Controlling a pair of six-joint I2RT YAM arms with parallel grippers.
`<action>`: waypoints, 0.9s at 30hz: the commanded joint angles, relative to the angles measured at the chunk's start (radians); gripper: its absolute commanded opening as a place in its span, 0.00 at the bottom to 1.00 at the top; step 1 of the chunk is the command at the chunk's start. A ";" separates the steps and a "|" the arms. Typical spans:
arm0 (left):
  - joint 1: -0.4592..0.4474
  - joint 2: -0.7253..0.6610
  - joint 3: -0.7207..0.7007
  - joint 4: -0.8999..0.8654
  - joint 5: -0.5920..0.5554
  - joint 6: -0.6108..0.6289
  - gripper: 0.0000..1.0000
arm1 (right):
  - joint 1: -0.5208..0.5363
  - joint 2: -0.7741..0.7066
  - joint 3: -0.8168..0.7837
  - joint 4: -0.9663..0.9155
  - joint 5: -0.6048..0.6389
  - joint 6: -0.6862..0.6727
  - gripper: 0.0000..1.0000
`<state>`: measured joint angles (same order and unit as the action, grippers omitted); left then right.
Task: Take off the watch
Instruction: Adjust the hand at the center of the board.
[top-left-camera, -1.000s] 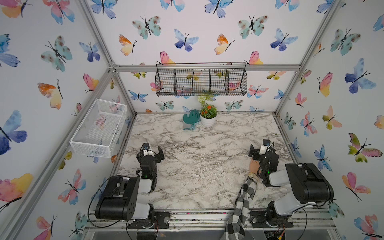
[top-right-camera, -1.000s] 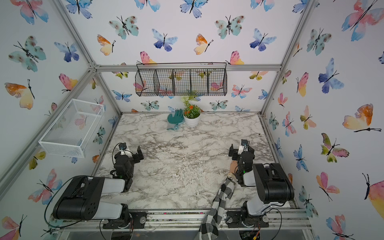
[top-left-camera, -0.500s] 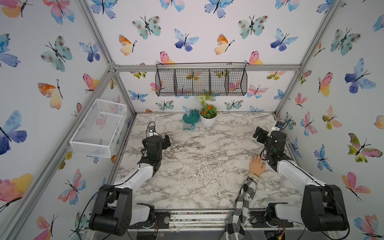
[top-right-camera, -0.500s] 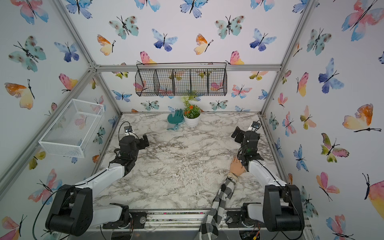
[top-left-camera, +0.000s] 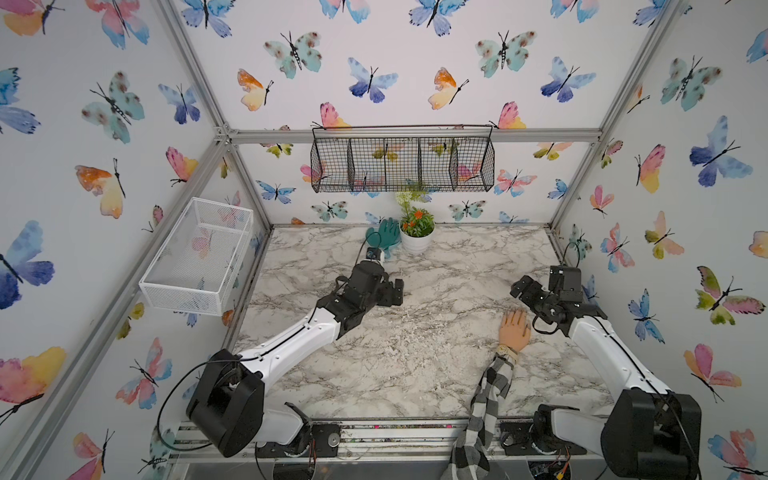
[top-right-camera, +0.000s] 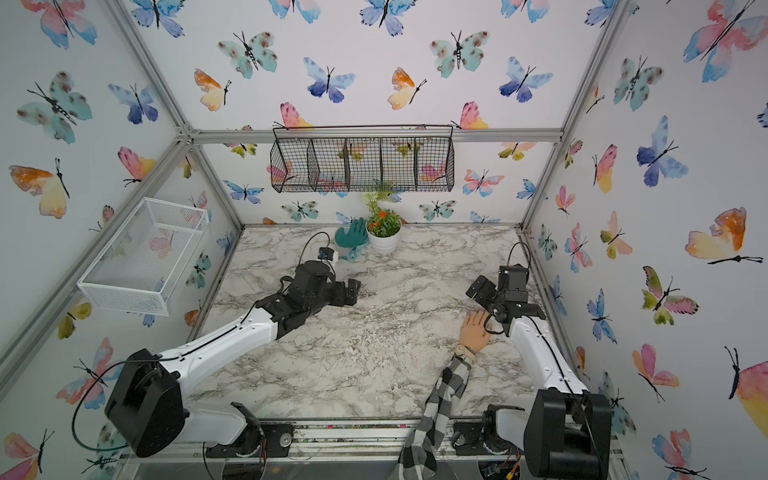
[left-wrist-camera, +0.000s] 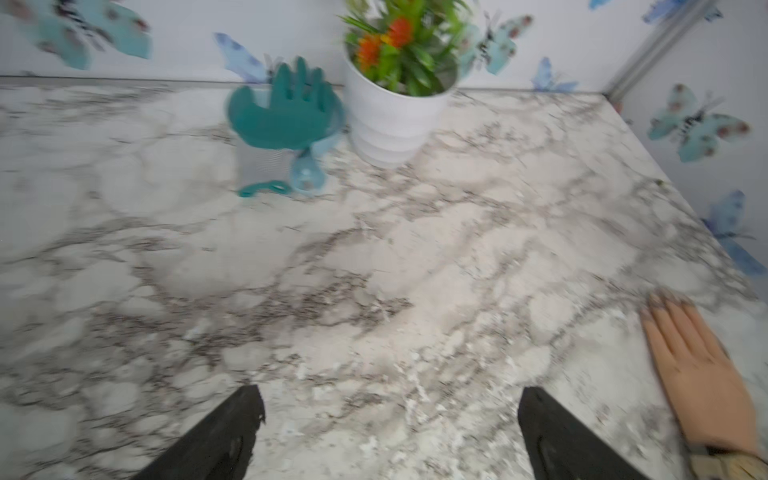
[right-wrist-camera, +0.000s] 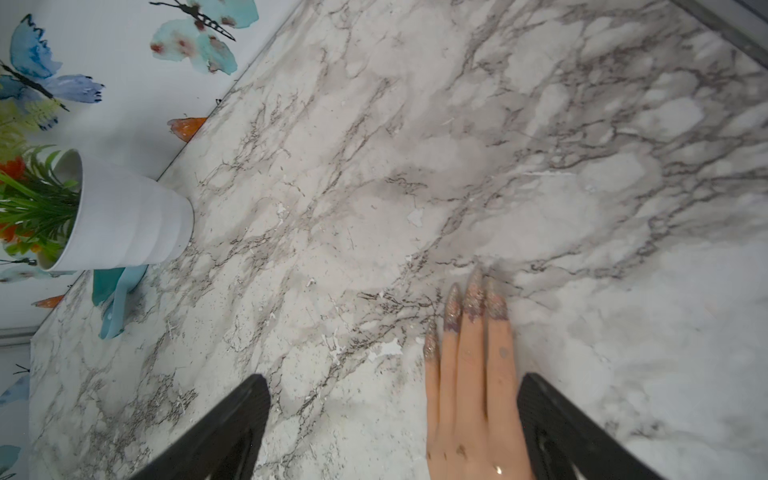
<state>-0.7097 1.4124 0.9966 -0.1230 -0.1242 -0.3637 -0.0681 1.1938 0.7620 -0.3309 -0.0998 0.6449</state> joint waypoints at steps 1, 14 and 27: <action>-0.092 0.073 0.082 -0.058 0.133 -0.042 0.98 | -0.067 -0.027 -0.064 -0.101 -0.101 0.032 0.96; -0.340 0.368 0.285 -0.057 0.274 -0.029 0.98 | -0.175 -0.106 -0.254 -0.052 -0.246 0.001 0.97; -0.439 0.465 0.324 -0.054 0.289 -0.011 0.98 | -0.177 -0.077 -0.389 0.172 -0.360 -0.009 0.98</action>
<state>-1.1431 1.8496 1.3010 -0.1661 0.1463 -0.3859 -0.2371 1.1053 0.4030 -0.2291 -0.4210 0.6529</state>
